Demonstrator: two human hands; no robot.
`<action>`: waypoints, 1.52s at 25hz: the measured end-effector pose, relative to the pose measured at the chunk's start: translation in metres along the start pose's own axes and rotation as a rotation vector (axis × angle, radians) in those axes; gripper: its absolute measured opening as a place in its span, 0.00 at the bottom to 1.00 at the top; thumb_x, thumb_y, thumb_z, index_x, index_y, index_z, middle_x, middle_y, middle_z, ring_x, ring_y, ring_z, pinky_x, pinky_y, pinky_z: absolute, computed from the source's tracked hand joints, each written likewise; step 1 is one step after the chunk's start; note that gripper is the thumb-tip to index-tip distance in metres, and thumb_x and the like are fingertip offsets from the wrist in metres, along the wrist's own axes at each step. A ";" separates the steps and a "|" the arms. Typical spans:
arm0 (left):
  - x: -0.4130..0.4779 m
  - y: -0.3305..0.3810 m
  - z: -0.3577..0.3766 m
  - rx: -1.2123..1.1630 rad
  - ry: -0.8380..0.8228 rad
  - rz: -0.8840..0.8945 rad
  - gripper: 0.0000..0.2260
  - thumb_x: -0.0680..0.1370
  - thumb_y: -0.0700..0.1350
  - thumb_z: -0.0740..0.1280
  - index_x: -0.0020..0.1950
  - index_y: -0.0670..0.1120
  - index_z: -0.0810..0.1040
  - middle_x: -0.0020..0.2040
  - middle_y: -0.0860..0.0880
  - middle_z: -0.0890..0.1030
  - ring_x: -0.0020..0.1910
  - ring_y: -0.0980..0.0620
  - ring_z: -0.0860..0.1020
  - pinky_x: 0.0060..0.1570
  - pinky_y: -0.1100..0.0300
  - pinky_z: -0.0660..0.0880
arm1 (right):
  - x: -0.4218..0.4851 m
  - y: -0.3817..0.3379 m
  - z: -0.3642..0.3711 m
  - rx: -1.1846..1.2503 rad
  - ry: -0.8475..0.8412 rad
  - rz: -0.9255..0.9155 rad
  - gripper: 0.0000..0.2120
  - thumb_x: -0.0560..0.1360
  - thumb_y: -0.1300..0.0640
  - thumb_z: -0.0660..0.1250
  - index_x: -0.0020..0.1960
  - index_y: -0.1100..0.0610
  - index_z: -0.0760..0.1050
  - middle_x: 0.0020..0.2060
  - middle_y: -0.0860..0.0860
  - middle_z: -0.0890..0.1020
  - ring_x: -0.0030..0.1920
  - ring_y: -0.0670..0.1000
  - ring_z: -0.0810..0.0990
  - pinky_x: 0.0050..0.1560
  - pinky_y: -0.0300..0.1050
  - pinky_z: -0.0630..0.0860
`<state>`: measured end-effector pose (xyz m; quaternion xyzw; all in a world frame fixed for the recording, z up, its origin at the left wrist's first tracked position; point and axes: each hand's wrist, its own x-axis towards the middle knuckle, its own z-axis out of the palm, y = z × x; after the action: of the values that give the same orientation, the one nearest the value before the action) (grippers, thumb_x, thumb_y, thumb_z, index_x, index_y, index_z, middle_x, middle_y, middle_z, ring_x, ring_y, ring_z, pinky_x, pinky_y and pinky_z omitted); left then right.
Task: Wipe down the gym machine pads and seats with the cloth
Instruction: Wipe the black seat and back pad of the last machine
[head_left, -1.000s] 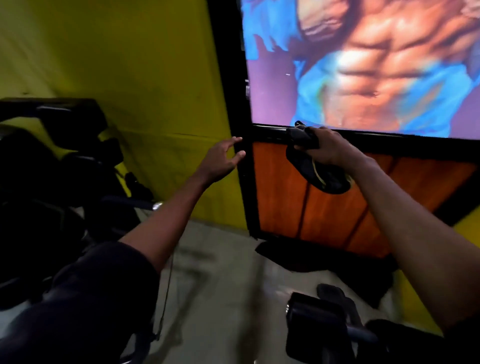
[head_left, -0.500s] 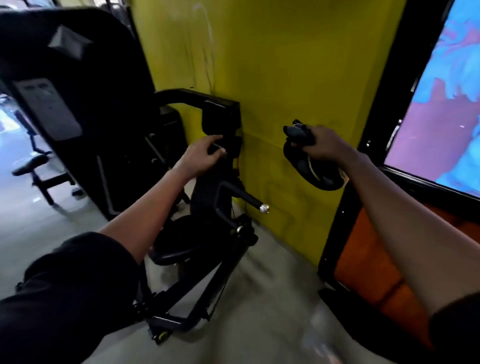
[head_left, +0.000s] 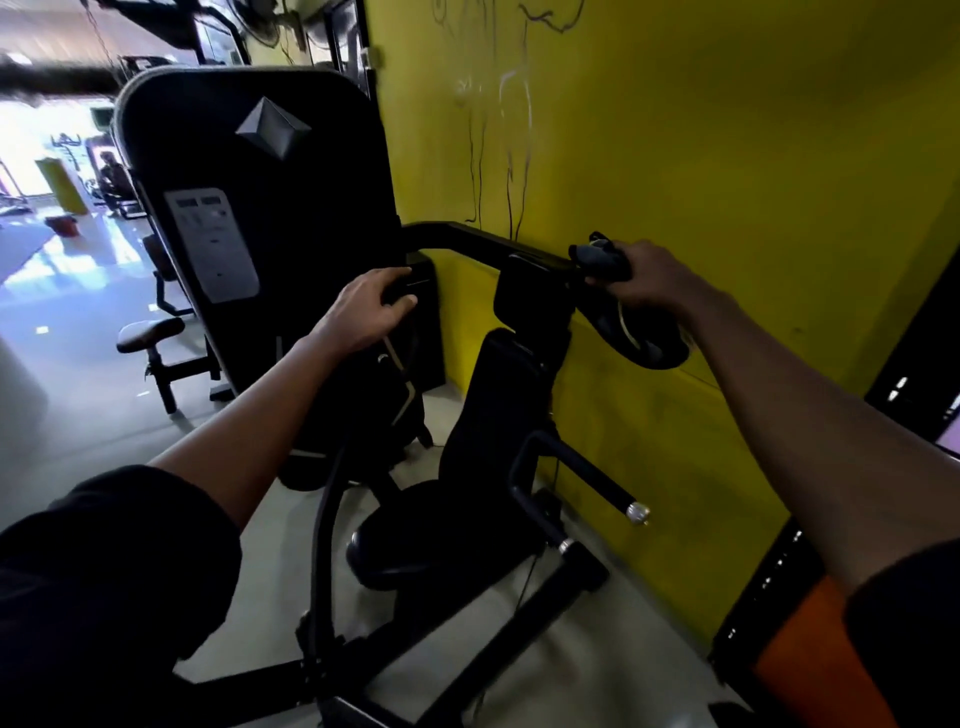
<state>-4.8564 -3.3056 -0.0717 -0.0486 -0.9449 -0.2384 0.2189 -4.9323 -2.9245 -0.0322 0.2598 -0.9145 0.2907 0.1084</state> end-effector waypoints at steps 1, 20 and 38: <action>0.012 -0.014 -0.004 -0.004 -0.008 0.010 0.25 0.79 0.55 0.65 0.74 0.48 0.69 0.71 0.45 0.73 0.71 0.47 0.69 0.71 0.48 0.66 | 0.015 -0.005 0.008 0.001 0.016 0.001 0.23 0.78 0.51 0.70 0.71 0.55 0.73 0.58 0.59 0.81 0.57 0.60 0.80 0.52 0.54 0.77; 0.258 -0.146 0.120 -0.139 -0.260 0.129 0.29 0.79 0.55 0.64 0.78 0.46 0.62 0.76 0.42 0.66 0.75 0.43 0.64 0.73 0.42 0.62 | 0.261 0.092 0.122 -0.146 0.053 0.219 0.28 0.76 0.47 0.70 0.74 0.49 0.67 0.58 0.62 0.72 0.58 0.64 0.75 0.58 0.59 0.75; 0.353 -0.199 0.369 -0.209 -0.505 0.034 0.30 0.77 0.56 0.70 0.73 0.44 0.66 0.68 0.42 0.73 0.68 0.41 0.72 0.62 0.49 0.71 | 0.340 0.168 0.225 -0.788 0.044 0.364 0.36 0.69 0.48 0.72 0.74 0.46 0.62 0.67 0.57 0.70 0.62 0.65 0.72 0.59 0.60 0.71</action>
<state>-5.3566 -3.3112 -0.2944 -0.1446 -0.9390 -0.3111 -0.0261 -5.3194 -3.0798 -0.1751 0.0270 -0.9839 -0.0606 0.1657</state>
